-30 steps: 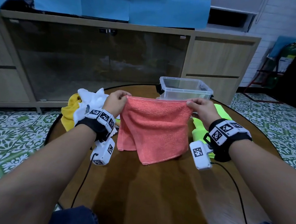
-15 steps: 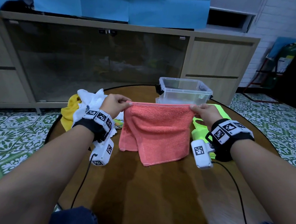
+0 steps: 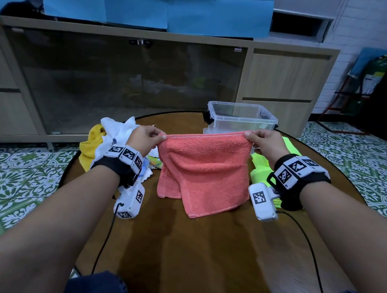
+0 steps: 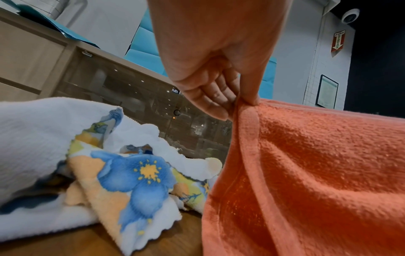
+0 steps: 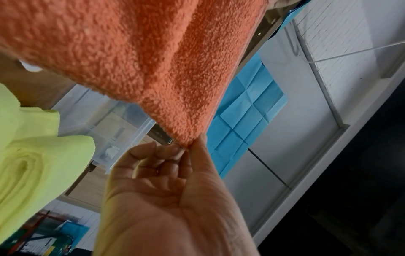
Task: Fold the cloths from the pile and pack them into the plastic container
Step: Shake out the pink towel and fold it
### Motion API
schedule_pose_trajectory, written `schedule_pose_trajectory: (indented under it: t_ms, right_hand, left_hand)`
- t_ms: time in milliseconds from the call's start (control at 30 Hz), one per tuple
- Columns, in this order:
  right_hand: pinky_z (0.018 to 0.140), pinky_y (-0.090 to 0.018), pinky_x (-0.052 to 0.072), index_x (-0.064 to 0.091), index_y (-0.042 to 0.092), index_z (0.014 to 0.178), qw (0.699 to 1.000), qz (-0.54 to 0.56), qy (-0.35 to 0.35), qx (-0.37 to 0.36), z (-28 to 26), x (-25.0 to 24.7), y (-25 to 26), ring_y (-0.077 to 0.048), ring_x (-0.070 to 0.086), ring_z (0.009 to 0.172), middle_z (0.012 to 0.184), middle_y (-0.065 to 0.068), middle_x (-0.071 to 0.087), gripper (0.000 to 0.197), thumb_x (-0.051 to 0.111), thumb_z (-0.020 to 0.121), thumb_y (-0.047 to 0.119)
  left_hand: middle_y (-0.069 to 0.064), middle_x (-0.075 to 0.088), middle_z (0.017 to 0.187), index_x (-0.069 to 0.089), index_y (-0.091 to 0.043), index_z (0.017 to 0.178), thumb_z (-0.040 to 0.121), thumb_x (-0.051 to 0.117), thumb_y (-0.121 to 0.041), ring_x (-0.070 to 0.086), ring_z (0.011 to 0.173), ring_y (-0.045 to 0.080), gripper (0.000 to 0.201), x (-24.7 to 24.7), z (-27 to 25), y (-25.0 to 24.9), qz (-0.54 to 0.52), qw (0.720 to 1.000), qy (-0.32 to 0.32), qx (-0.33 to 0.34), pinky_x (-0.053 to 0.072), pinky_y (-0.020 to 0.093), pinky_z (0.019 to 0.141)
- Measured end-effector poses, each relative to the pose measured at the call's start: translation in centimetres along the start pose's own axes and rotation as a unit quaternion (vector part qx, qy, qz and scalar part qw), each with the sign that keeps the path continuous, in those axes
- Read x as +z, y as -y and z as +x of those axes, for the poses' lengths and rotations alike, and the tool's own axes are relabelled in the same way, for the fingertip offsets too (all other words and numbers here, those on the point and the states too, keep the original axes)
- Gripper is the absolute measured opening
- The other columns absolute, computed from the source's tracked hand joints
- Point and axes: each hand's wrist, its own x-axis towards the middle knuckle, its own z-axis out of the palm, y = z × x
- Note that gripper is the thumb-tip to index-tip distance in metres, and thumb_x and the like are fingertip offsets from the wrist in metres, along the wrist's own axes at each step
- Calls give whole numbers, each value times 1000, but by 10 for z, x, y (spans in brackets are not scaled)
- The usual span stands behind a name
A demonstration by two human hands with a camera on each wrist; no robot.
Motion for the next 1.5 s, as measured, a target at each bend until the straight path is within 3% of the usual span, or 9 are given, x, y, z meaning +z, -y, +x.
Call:
schedule_pose_trajectory:
  t_ms: [100,267,500,800,933,1067,1167,1367,1500]
  right_hand:
    - [62,-20,40,59,19,74,1000,13,27,-3,-2,2,4,-7,47,65,69,3,53,18,59,90,11]
    - [65,-20,41,62,18,76,996,-17,87,-22,-10,17,14,-7,51,69,75,3,59,12,64,87,13]
    - [45,-7,35,61,16,68,990,-42,128,-48,-18,46,22,6,46,40,61,1,56,17,69,83,11]
    - [42,-4,35,55,12,63,992,-20,110,-49,-21,43,23,8,46,36,59,-1,52,24,70,81,6]
    - [44,-3,35,56,15,67,989,-8,136,-57,-20,42,21,9,48,39,54,7,56,22,67,84,5]
    - [55,-6,41,58,14,71,976,-88,184,-69,-13,40,10,5,52,48,64,1,58,20,67,82,0]
    - [53,-6,38,57,18,68,952,-204,220,-62,-11,33,5,-2,49,59,67,4,54,22,67,83,6]
    - [59,-22,40,55,20,63,795,-524,306,-8,-12,24,-12,-13,51,68,58,10,52,23,64,81,9]
    - [39,-10,37,64,14,75,801,-489,335,79,-17,5,-21,2,46,35,42,12,55,14,60,87,8]
  left_hand:
    - [1,63,79,65,-10,88,89,61,-13,58,84,19,5,0,-1,-1,42,999,11,-16,44,21,67]
    - [5,66,110,64,-10,112,86,65,-14,60,104,19,26,17,-3,-28,102,993,51,28,45,28,92]
    - [0,72,95,73,-13,99,84,64,-16,63,90,12,18,58,-23,-79,81,983,114,119,47,23,83]
    - [0,71,83,71,-16,93,81,70,-17,61,73,5,12,55,-23,-77,39,985,137,94,49,24,77]
    - [-10,61,67,70,-15,87,83,68,-21,53,62,1,8,56,-20,-77,47,989,105,97,43,18,62]
    - [-6,62,78,59,-27,77,89,61,-20,57,76,11,14,49,-9,-75,-1,995,42,86,48,27,73]
    - [-9,56,80,56,-21,85,92,55,-15,52,79,10,9,39,-4,-72,-17,996,-28,78,42,22,71]
    - [12,61,106,57,-1,113,97,46,-13,56,98,20,23,9,8,-58,-58,983,-172,21,37,17,77]
    - [18,61,117,55,2,118,97,44,-15,56,111,28,28,-21,16,-30,-65,972,-223,-42,39,23,85]
